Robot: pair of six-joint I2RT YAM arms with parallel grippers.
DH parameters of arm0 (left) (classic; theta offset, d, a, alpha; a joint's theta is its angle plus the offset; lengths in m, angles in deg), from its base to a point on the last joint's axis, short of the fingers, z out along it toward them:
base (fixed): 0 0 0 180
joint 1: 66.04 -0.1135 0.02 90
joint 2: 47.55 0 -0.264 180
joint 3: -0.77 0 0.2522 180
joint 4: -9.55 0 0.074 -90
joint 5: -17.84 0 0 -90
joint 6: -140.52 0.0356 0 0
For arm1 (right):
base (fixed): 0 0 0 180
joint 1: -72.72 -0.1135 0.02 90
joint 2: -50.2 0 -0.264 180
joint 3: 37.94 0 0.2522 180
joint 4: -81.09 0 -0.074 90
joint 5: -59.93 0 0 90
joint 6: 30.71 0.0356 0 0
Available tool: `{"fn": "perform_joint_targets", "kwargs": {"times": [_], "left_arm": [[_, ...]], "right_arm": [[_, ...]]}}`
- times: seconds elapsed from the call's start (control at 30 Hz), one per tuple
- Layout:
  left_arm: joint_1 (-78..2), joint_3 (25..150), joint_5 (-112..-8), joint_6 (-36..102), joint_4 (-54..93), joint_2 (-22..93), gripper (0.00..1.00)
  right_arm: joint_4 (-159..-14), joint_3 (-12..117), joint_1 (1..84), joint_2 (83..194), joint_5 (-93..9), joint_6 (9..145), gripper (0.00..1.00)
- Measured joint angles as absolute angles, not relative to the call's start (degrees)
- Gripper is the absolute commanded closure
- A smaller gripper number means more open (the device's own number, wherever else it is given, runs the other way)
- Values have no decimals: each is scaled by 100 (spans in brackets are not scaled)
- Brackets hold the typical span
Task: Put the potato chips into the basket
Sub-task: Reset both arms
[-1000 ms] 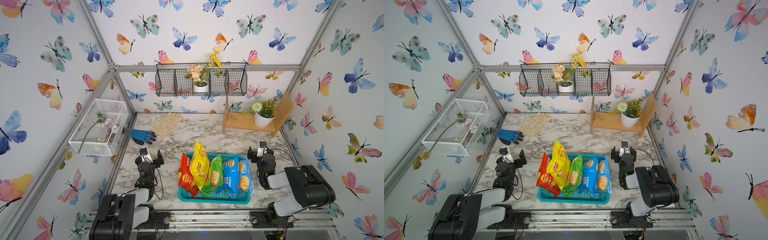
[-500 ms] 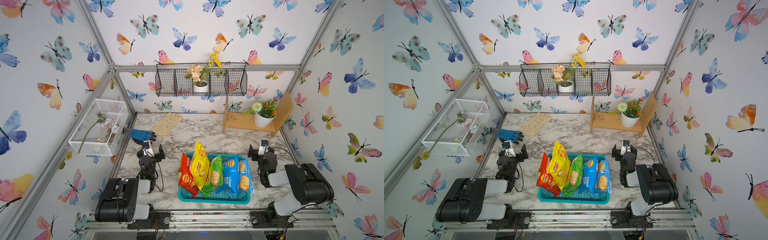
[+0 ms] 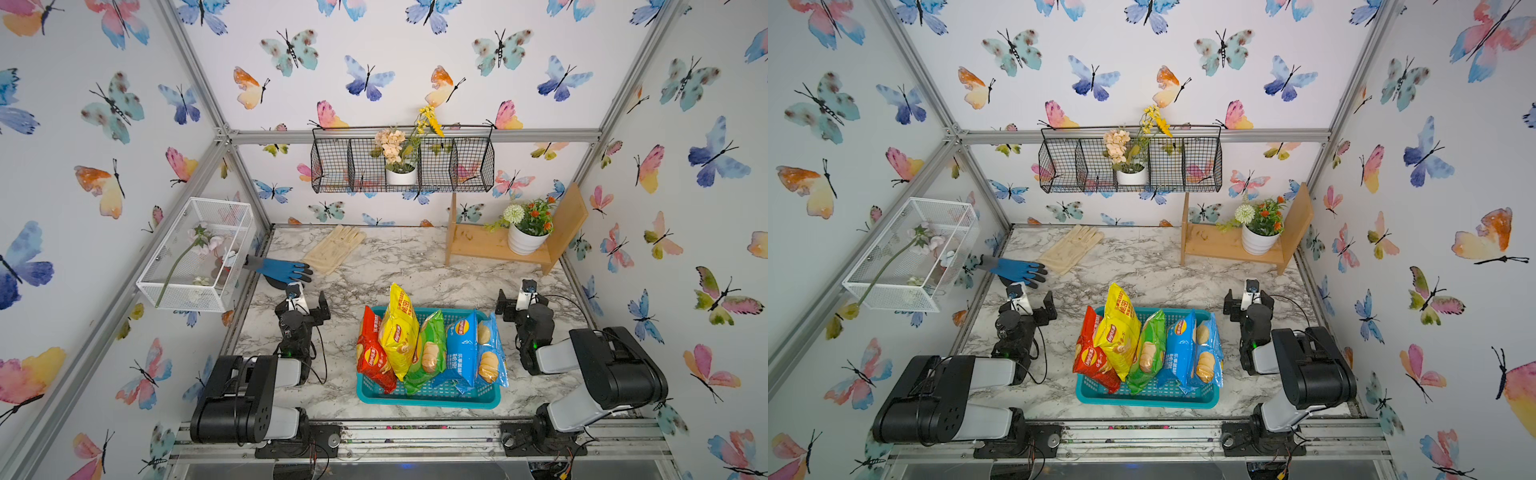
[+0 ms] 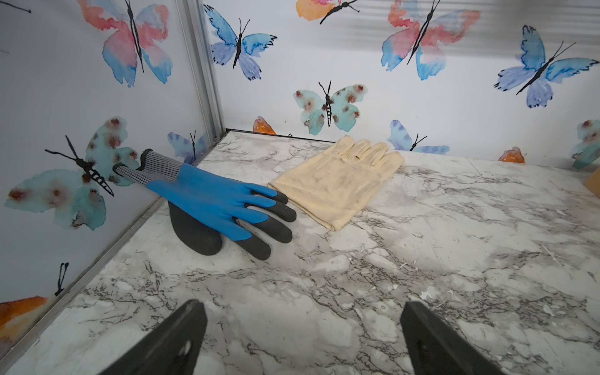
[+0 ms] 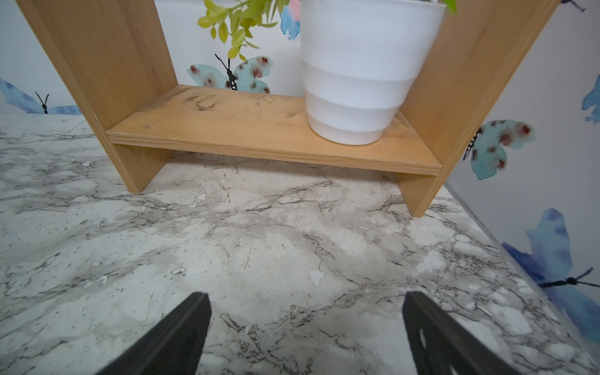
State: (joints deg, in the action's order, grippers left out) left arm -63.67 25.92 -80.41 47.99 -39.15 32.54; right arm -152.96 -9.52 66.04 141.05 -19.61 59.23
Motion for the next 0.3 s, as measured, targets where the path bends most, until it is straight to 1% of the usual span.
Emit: {"fn": "perform_joint_targets", "kwargs": {"times": [0.3], "left_arm": [[-6367,2592,-8041,4808,-3897,3254,1]], "right_arm": [[-15296,-952,6604,14105,-1964,5923,2]]}}
